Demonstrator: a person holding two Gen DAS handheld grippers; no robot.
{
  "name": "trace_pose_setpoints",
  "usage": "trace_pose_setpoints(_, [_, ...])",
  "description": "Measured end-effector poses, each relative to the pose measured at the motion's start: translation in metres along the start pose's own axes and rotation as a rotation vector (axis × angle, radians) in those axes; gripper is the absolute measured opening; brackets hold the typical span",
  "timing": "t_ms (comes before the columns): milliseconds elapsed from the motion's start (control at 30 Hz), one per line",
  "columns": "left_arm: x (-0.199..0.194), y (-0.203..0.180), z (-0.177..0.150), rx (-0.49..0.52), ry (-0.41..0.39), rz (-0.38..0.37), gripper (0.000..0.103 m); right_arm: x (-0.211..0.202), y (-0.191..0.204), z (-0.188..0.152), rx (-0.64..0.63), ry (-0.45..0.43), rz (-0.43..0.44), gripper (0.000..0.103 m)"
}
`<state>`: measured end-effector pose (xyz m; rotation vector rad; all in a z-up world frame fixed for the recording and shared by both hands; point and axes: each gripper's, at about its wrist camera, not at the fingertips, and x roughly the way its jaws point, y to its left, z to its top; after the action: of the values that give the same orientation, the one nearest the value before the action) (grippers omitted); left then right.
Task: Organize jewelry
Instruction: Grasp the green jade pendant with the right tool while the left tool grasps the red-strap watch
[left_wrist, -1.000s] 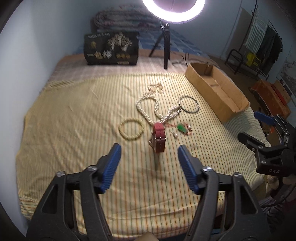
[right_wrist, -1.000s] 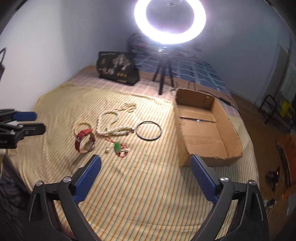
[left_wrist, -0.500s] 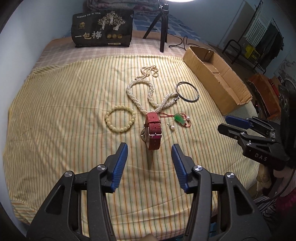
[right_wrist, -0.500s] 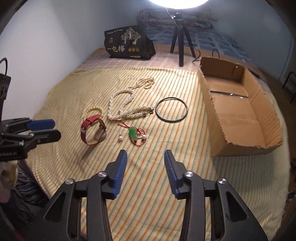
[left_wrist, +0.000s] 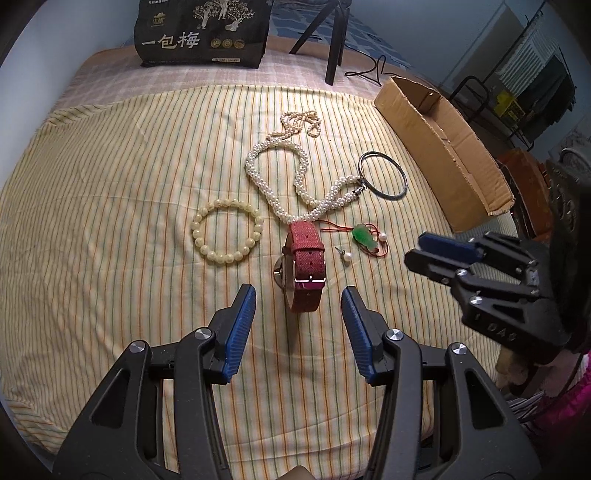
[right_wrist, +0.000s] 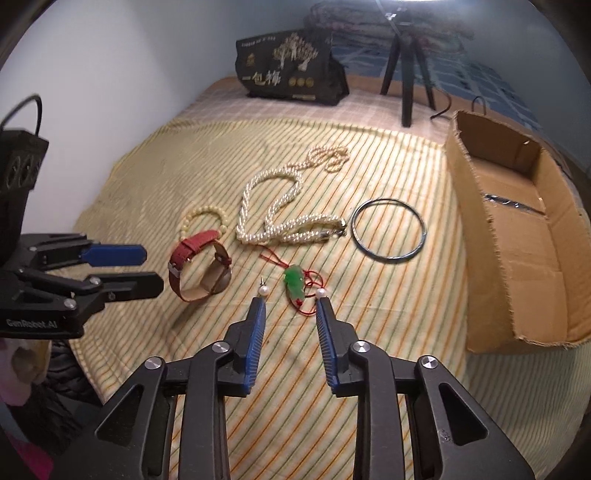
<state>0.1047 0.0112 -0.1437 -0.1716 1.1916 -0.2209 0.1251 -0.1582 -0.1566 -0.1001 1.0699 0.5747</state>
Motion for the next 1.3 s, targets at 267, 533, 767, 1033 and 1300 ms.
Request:
trace_pose_setpoints(267, [0.006,-0.007,0.003,0.016,0.001,0.011,0.05,0.022,0.004,0.005,-0.03,0.037,-0.001,0.017])
trace_pose_setpoints(533, [0.013,-0.002,0.005,0.006,0.007,0.03,0.05,0.032,0.012,0.011,-0.07,0.05,-0.009,0.017])
trace_pose_setpoints(767, [0.016,0.0,0.009,-0.002,0.008,0.034,0.05,0.035,0.015,0.012,-0.081,0.057,-0.007,0.017])
trace_pose_setpoints(1033, [0.021,0.003,0.01,-0.018,0.026,0.033,0.042,0.046,0.012,0.011,-0.081,0.077,-0.03,0.017])
trace_pose_setpoints(1300, [0.026,0.001,0.01,-0.018,0.036,0.033,0.042,0.053,0.012,0.015,-0.092,0.092,-0.047,0.017])
